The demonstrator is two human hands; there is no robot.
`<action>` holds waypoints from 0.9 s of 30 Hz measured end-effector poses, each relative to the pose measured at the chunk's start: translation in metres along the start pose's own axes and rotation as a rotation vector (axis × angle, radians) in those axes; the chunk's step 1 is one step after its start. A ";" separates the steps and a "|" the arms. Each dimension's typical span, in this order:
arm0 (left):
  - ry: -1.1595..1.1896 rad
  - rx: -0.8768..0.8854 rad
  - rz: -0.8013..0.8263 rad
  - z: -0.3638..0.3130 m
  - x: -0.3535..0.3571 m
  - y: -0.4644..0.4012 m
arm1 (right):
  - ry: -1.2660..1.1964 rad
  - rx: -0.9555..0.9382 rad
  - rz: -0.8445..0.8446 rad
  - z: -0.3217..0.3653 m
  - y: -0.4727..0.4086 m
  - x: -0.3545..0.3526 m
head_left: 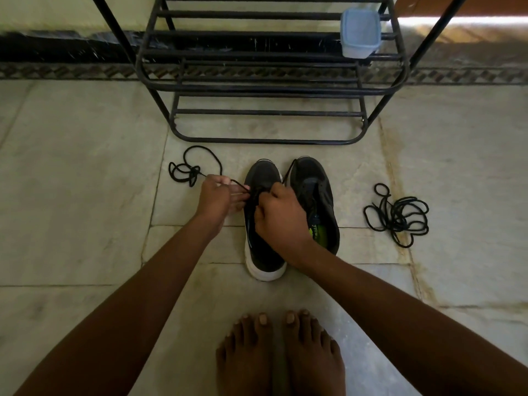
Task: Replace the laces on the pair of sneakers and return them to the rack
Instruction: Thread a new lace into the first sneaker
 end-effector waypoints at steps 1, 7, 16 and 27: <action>0.055 -0.008 0.009 -0.004 -0.004 -0.002 | -0.012 0.025 0.084 0.000 0.002 0.003; 0.075 0.357 -0.035 -0.054 -0.031 -0.007 | 0.014 0.055 0.191 0.004 0.010 -0.001; -1.039 0.946 0.032 -0.075 -0.041 0.008 | 0.102 0.000 0.248 0.003 0.018 -0.003; -0.611 0.849 0.101 -0.111 -0.036 0.046 | 0.179 -0.037 0.291 0.005 0.018 -0.003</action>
Point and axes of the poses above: each hand's wrist, its own y-axis away from the middle knuckle, its own x-axis out of the palm, z = x × y, the point moved 4 cm from there along -y, towards the middle knuckle, and after that the axes turned 5 degrees about -x, right-handed, at the moved point
